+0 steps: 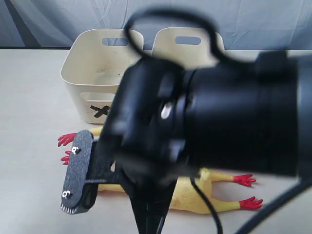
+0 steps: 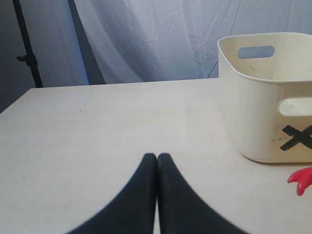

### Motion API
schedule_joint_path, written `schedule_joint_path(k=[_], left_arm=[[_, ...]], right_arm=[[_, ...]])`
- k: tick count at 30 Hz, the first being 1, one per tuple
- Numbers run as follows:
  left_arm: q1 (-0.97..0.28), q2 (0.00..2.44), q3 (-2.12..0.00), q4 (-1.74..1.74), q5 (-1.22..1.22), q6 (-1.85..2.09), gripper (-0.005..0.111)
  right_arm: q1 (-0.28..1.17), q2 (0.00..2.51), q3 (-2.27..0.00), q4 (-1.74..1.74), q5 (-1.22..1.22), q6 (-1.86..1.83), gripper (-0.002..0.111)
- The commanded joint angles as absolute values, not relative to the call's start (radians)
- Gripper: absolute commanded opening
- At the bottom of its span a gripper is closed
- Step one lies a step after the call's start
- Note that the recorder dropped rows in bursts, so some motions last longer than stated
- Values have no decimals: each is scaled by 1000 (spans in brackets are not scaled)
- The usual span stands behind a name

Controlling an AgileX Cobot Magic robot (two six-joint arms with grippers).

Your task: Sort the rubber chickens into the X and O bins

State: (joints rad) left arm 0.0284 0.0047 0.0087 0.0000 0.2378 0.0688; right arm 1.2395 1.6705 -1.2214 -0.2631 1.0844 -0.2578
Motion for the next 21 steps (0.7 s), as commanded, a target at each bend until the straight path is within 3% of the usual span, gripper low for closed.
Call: schedule_joint_path(k=[1,9,11,13,15,16,18,21], left_arm=[[26,0,0,-6,230,64,0],[26,0,0,-6,230,64,0],[26,0,0,-6,230,64,0],[26,0,0,-6,230,64,0],[26,0,0,-6,230,64,0],[26,0,0,-6,230,64,0],[26,0,0,-6,230,64,0],[26,0,0,-6,230,64,0]], right_arm=[[1387,1721,-1142,-548,1094,44,-1],[1292,1721,-1000,-586,1010,31,4],[1252,1721,-990,-523,989,-21,17],[1220,1721,-992,-453,951,-63,38],[1197,1721,-992,-415,895,-63,71],[1191,1721,-992,-409,874,-57,82],[1188,1721,-992,-412,830,-48,87],[1188,1738,-992,-469,830,-48,79]])
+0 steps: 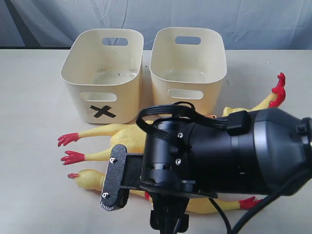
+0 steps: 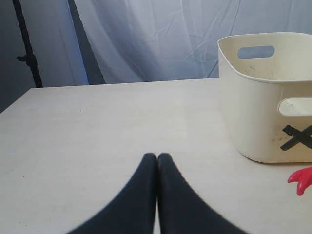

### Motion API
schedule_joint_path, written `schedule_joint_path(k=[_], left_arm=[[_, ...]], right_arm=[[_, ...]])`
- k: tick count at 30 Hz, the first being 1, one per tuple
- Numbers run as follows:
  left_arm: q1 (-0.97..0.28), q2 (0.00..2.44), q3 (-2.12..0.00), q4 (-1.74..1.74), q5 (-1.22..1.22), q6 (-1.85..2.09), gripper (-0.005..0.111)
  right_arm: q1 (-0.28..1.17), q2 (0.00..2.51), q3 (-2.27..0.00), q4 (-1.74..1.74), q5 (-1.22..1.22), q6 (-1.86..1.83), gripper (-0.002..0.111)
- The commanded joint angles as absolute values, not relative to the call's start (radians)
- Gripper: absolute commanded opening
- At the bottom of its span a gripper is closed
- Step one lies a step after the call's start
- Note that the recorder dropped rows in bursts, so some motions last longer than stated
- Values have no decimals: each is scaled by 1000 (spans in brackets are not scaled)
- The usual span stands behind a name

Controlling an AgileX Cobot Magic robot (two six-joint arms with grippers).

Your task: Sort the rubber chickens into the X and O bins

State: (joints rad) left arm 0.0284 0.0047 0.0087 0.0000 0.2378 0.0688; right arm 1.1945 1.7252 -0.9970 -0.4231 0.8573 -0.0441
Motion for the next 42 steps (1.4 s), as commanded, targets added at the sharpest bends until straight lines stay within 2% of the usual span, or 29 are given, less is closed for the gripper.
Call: schedule_joint_path(k=[1,12,14,15,17,19,21,29,42], left_arm=[[26,0,0,-6,230,64,0],[26,0,0,-6,230,64,0],[26,0,0,-6,230,64,0],[26,0,0,-6,230,64,0],[26,0,0,-6,230,64,0],[26,0,0,-6,230,64,0],[26,0,0,-6,230,64,0],[26,0,0,-6,230,64,0],[26,0,0,-6,230,64,0]], right_arm=[[1186,1746,-992,-486,833,-48,78],[1186,1922,-992,-610,835,-13,78],[1186,1956,-992,-587,846,0,74],[1186,1974,-992,-559,861,-10,67],[1186,2004,-992,-516,909,-35,42],[1186,2025,-992,-503,978,-35,0],[1186,2027,-992,-496,1033,-29,2],[1188,1940,-996,-398,1102,-27,-1],[1188,1497,-1247,30,1098,-304,-1]])
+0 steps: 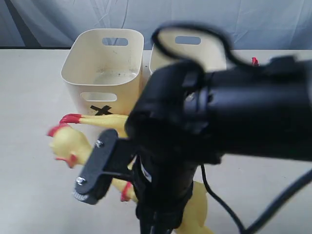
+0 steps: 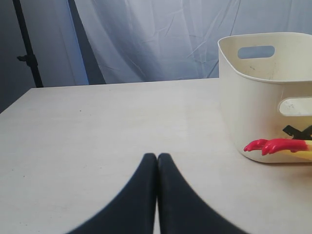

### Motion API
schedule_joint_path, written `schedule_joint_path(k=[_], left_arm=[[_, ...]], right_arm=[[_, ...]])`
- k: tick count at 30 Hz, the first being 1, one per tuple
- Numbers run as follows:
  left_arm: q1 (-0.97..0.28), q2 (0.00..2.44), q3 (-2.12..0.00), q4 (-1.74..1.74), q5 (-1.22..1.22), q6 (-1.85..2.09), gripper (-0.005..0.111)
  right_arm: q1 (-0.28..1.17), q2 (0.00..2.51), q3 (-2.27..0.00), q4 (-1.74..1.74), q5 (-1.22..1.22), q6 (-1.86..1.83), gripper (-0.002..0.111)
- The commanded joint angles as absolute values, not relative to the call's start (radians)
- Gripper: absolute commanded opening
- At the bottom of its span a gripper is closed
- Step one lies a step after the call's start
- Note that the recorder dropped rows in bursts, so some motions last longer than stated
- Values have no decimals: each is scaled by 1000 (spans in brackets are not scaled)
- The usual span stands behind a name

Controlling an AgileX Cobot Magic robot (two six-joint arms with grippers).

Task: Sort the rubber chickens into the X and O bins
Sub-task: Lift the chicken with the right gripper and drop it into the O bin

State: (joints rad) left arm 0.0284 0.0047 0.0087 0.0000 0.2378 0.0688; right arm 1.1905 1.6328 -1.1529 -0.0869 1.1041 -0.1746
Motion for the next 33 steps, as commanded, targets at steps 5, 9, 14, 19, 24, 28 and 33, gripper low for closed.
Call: schedule_joint_path(k=[5,9,14,19,24,28,33], left_arm=[[26,0,0,-6,230,64,0],[26,0,0,-6,230,64,0],[26,0,0,-6,230,64,0],[26,0,0,-6,230,64,0],[26,0,0,-6,230,64,0],[26,0,0,-6,230,64,0],[26,0,0,-6,230,64,0]], right_arm=[[1186,1301,-1322,-135,889,-309,-1],[1181,1191,-1320,-574,771,-39,-1],[1041,1173,-1304,-919,711,398,-1],[786,1182,-1167,-964,327,554,-1],[537,1289,-1040,-951,-40,602,-1],[428,1424,-1032,-907,-157,602,-1],[360,1571,-1097,-907,-293,576,-1]])
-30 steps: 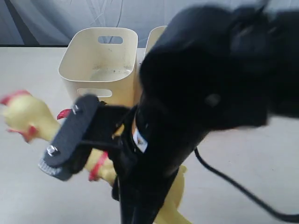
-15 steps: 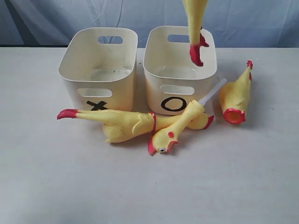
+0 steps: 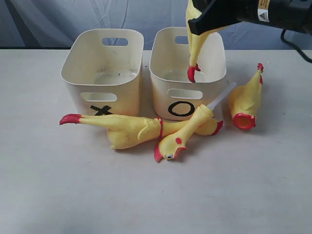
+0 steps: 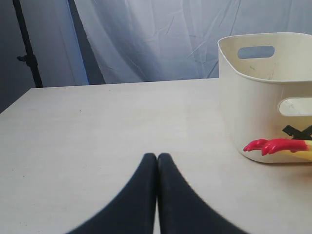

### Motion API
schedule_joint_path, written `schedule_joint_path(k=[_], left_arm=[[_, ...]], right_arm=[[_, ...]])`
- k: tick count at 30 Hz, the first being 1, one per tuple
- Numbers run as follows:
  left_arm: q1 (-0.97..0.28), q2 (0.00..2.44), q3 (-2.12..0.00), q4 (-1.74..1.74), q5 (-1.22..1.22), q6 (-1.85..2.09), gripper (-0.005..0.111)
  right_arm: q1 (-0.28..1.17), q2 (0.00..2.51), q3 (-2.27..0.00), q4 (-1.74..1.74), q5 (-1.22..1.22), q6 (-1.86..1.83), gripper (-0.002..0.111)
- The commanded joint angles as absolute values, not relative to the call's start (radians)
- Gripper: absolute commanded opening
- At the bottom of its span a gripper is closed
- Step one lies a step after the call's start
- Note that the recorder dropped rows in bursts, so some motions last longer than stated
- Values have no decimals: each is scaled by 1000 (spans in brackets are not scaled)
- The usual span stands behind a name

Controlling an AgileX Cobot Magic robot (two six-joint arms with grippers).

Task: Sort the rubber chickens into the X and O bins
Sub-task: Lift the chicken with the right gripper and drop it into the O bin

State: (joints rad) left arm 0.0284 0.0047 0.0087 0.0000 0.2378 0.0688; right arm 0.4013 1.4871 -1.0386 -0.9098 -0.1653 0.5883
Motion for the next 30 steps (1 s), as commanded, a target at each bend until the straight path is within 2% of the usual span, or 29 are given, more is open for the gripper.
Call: schedule_joint_path(k=[1,10,12,14,15,17,18,20,24,27,30], left_arm=[[26,0,0,-6,230,64,0],[26,0,0,-6,230,64,0],[26,0,0,-6,230,64,0],[26,0,0,-6,230,64,0],[26,0,0,-6,230,64,0],[26,0,0,-6,230,64,0],[26,0,0,-6,230,64,0],[26,0,0,-6,230,64,0],[26,0,0,-6,230,64,0],[26,0,0,-6,230,64,0],[26,0,0,-6,230,64,0]], right_arm=[[356,1598,-1120,-907,-293,576,-1],[349,1787,-1241,-907,-204,576,-1],[349,1814,-1241,-907,-202,576,6],[349,1837,-1241,-900,-189,594,23],[349,1841,-1241,-898,-189,606,45],[349,1841,-1241,-896,-194,606,73],[349,1834,-1241,-888,-199,606,82],[349,1812,-1241,-883,-190,606,83],[349,1718,-1241,-885,-149,606,66],[374,1608,-1205,-924,-141,606,67],[463,1496,-1056,-1162,-183,612,67]])
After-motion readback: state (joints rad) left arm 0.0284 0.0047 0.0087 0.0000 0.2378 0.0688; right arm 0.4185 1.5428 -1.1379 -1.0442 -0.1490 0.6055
